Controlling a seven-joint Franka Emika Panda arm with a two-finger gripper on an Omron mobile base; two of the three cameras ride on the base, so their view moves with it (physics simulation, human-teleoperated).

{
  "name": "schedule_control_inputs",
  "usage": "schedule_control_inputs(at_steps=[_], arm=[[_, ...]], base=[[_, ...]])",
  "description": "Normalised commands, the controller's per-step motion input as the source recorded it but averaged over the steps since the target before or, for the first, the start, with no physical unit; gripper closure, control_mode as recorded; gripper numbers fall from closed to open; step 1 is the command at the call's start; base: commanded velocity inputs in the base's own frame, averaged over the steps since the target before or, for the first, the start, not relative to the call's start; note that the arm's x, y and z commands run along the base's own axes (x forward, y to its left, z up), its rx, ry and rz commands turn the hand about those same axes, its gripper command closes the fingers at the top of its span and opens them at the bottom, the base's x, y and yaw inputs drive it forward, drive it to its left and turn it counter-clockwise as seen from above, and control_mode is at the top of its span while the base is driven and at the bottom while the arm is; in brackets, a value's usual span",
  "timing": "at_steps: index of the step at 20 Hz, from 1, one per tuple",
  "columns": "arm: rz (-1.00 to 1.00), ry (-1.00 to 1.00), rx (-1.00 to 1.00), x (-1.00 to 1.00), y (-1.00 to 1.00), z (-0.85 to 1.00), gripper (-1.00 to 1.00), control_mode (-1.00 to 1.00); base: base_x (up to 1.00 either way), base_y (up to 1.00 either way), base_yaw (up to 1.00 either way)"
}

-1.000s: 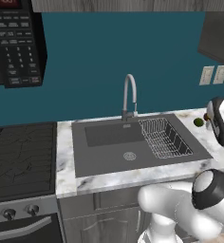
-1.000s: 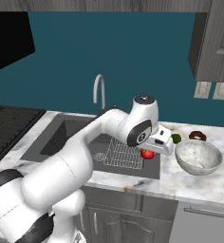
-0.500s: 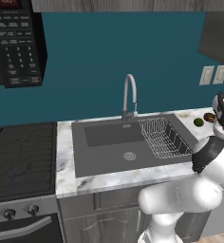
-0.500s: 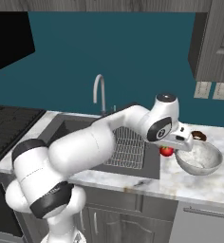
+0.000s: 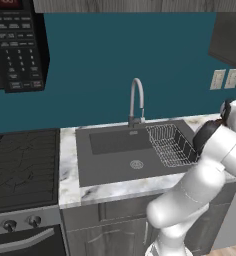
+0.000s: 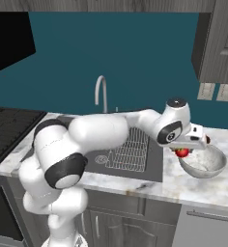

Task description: Pick the tomato from the sink and place it in the bowl. Then pick the bowl and place it in the microwave. Then close the microwave door and press the start button.

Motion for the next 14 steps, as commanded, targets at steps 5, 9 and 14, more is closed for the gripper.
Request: schedule_control_inputs(at_steps=[5, 9, 14], arm=[[0.09, 0.07, 0.00, 0.11, -0.39, -0.13, 1.00, -1.00], [0.06, 0.06, 0.00, 0.27, -0.28, -0.21, 1.00, -1.00], [0.08, 0.06, 0.00, 0.32, -0.30, -0.25, 1.00, -1.00]], base=[[0.00, 0.00, 0.00], [0.00, 0.00, 0.00], [0.00, 0.00, 0.00]])
